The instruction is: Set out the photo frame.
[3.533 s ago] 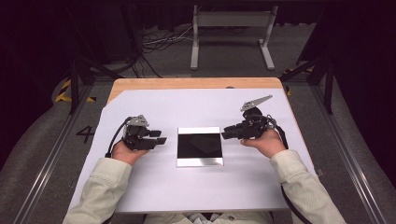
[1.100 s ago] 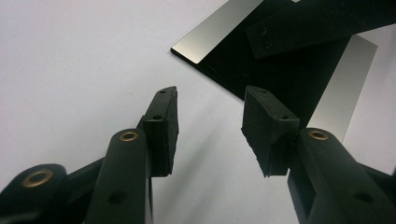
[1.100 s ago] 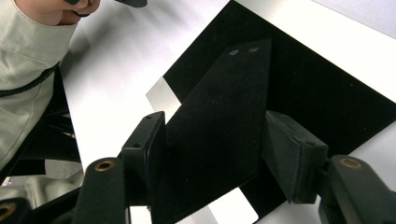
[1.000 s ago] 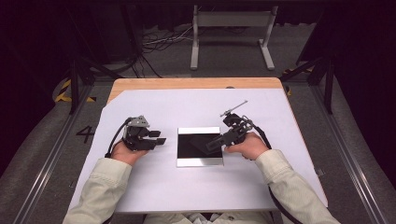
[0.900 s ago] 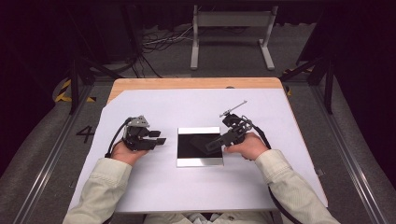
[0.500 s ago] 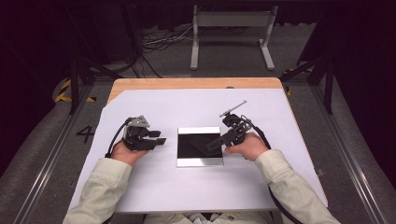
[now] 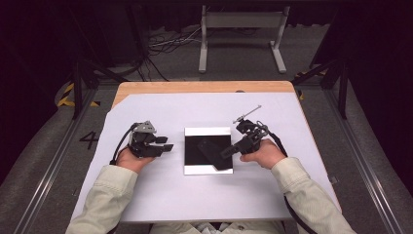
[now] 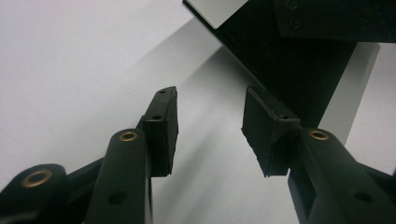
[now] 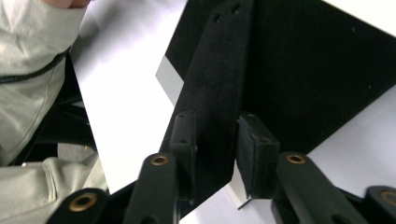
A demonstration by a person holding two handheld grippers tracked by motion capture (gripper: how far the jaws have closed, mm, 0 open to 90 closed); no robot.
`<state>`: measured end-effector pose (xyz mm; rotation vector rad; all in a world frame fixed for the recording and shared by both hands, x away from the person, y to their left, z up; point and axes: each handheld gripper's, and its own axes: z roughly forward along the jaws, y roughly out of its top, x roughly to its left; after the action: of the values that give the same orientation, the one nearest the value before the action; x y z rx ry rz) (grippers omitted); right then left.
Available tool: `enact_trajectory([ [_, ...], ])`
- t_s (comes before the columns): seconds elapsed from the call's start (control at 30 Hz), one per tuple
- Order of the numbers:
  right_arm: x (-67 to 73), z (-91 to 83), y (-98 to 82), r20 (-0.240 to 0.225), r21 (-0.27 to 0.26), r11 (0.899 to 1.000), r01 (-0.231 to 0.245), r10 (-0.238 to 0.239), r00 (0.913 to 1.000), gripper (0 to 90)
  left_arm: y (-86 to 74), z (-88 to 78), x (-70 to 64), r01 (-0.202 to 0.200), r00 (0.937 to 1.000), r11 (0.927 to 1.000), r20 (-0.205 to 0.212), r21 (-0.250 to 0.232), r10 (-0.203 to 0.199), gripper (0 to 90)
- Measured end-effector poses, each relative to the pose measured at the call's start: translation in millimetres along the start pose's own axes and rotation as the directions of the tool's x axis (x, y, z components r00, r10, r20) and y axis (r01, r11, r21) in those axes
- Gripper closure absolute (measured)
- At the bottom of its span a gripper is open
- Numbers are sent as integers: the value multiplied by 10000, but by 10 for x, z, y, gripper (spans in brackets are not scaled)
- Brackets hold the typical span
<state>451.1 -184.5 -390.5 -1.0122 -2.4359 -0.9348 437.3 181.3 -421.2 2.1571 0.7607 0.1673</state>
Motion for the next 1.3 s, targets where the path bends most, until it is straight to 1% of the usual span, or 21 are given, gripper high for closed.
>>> enact_trajectory([
  [0.1, 11, -12, -21, -59, 111, 9999, 85, -84, 9999, 753, 2, -3, 1, -36, 10000, 10000, -19, -3, 36, 558],
  [0.23, 43, -36, -47, -192, 246, 9991, 336, -331, 9993, 795, 0, -4, 0, 15, 10000, 10000, -15, -10, -15, 558],
  [0.3, 56, -42, -54, -238, 282, 9987, 415, -409, 9989, 810, 1, -2, 2, -38, 10000, 10000, -35, -12, 38, 558],
  [0.37, 77, -52, -68, -379, 300, 9980, 551, -540, 9978, 831, 3, -2, -2, -12, 10000, 10000, -27, -15, 12, 558],
  [0.4, 89, -60, -77, -553, 263, 9975, 659, -644, 9964, 843, 3, -3, -2, -14, 10000, 10000, -33, -19, 14, 558],
  [0.57, 171, -81, -94, -872, 221, 9937, 1098, -1075, 9904, 869, 2, -7, -2, -20, 10000, 10000, -56, 7, 20, 558],
  [0.73, 247, -94, -97, -814, 128, 9872, 1592, -1577, 9841, 877, -1, -9, 0, 1, 10000, 10000, -53, -23, -1, 558],
  [1.0, 326, -120, -88, -884, -290, 9805, 1945, -1964, 9765, 885, -1, -15, 2, -7, 10000, 10000, -67, -42, 7, 558],
  [1.07, 333, -125, -87, -888, -354, 9796, 1977, -2001, 9757, 886, -1, -15, 3, -3, 10000, 10000, -65, -49, 2, 558],
  [1.1, 347, -139, -89, -833, -450, 9769, 2089, -2120, 9737, 886, -2, -15, 3, 6, 10000, 10000, -64, -50, -6, 558],
  [1.2, 352, -152, -91, -774, -532, 9747, 2171, -2207, 9723, 886, -4, -11, 5, 20, 10000, 10000, -32, -31, -20, 558],
  [1.27, 362, -173, -94, -554, -682, 9736, 2176, -2215, 9736, 885, -3, -9, 6, -8, 10000, 10000, -46, -39, 8, 558],
  [1.3, 364, -182, -94, -460, -756, 9715, 2248, -2286, 9724, 885, -2, -9, 5, -13, 10000, 10000, -48, -36, 13, 558],
])
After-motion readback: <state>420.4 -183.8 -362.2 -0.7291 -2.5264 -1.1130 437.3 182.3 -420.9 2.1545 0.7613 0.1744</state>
